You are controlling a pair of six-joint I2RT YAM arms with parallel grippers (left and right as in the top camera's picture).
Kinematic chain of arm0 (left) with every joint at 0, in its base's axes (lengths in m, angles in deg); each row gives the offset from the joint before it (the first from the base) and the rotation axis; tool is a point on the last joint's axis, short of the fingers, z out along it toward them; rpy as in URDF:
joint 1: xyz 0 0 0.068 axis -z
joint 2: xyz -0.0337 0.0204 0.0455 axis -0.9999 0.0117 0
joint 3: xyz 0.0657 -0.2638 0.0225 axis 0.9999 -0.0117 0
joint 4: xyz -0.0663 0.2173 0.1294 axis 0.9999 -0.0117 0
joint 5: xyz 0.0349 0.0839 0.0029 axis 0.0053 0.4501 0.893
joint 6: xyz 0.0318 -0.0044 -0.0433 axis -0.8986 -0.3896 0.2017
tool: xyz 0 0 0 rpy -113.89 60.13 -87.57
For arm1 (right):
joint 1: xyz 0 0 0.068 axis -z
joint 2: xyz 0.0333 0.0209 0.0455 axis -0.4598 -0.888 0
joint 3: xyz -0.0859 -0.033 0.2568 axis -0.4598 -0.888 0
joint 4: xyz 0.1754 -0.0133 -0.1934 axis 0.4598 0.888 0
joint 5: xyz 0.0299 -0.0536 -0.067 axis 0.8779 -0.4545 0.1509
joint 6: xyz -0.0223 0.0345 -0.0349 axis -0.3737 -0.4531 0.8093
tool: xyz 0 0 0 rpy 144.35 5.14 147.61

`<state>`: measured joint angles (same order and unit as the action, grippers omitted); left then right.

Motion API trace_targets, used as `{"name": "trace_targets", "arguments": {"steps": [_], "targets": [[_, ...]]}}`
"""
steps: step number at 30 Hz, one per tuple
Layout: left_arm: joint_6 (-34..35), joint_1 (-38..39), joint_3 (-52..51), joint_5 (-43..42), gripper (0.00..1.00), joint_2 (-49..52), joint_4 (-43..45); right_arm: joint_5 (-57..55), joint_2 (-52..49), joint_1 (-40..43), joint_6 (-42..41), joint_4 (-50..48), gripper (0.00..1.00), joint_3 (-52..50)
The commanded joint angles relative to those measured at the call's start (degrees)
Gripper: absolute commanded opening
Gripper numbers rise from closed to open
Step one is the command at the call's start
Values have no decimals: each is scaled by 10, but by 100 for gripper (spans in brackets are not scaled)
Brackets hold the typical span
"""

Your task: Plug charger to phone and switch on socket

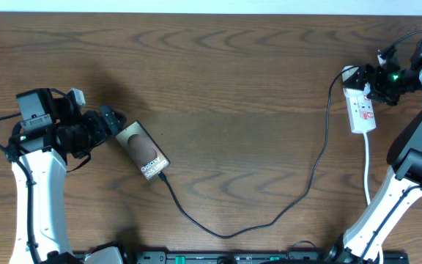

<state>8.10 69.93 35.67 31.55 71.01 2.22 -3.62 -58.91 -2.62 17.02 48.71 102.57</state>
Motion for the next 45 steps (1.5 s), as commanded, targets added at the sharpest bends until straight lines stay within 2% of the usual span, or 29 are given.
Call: {"name": "trace_targets", "arguments": {"steps": [1,14,19,26,32,42,45], "targets": [[-9,-1,3,-7,94,-3,-5,54,-5,-20,-28,9,99,-3],[-17,-2,3,-5,94,-3,-16,56,-5,-20,-29,-2,99,-51],[-17,-2,3,-5,94,-3,-18,-63,2,-16,-102,16,99,-46],[-17,-2,3,-5,94,-3,-18,-160,35,1,-126,74,99,-37],[-17,-2,3,-5,94,-3,-18,-210,124,16,-167,100,99,-37],[-17,-2,3,-5,94,-3,-18,-203,394,16,-263,133,99,-37],[-17,-2,3,-5,94,-3,-18,-204,459,16,-263,133,99,-37]]}}
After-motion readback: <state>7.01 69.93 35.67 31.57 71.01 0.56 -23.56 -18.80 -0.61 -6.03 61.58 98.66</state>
